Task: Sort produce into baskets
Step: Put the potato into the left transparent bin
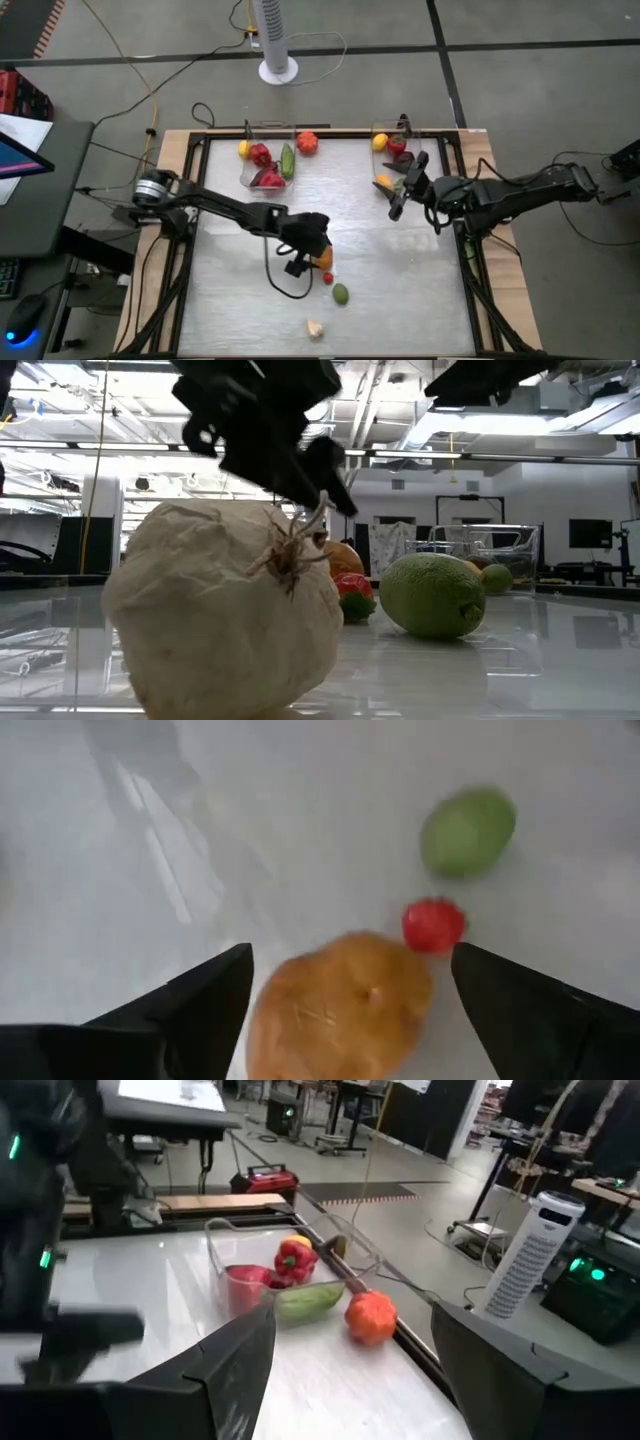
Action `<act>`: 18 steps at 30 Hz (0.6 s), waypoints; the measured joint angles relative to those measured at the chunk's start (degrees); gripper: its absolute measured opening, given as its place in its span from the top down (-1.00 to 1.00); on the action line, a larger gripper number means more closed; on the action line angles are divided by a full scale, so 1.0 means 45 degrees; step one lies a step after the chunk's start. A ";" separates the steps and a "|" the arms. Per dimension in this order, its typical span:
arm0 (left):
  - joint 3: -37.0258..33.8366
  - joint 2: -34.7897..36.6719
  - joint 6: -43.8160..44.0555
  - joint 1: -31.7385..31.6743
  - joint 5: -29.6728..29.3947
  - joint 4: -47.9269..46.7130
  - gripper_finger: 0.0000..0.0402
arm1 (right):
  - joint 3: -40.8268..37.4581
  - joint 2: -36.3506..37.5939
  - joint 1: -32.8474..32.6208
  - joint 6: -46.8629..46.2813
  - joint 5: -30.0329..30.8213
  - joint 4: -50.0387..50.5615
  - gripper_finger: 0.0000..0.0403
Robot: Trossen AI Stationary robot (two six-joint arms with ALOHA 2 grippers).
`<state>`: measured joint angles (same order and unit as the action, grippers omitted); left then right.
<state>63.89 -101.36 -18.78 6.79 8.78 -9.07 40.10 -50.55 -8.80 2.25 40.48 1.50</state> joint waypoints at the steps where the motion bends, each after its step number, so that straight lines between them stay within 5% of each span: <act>1: 0.0207 -0.0260 -0.0166 0.0000 -0.0001 -0.0343 -0.66 | 0.0000 0.0036 -0.0015 -0.0123 0.0012 -0.0010 -0.48; 11: 0.0567 -0.1240 -0.2238 -0.0005 -0.0376 -0.1110 -0.65 | -0.0005 0.0127 -0.0632 -0.0836 0.0016 0.0498 -0.48; 18: 0.0570 -0.1235 -0.2562 -0.0010 -0.0345 -0.1188 -0.41 | -0.0005 0.0122 -0.0631 -0.1412 0.0041 0.0765 -0.47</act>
<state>66.46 -106.91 -30.31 6.74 7.22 -14.42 40.07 -50.00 -11.64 -4.11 40.66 4.94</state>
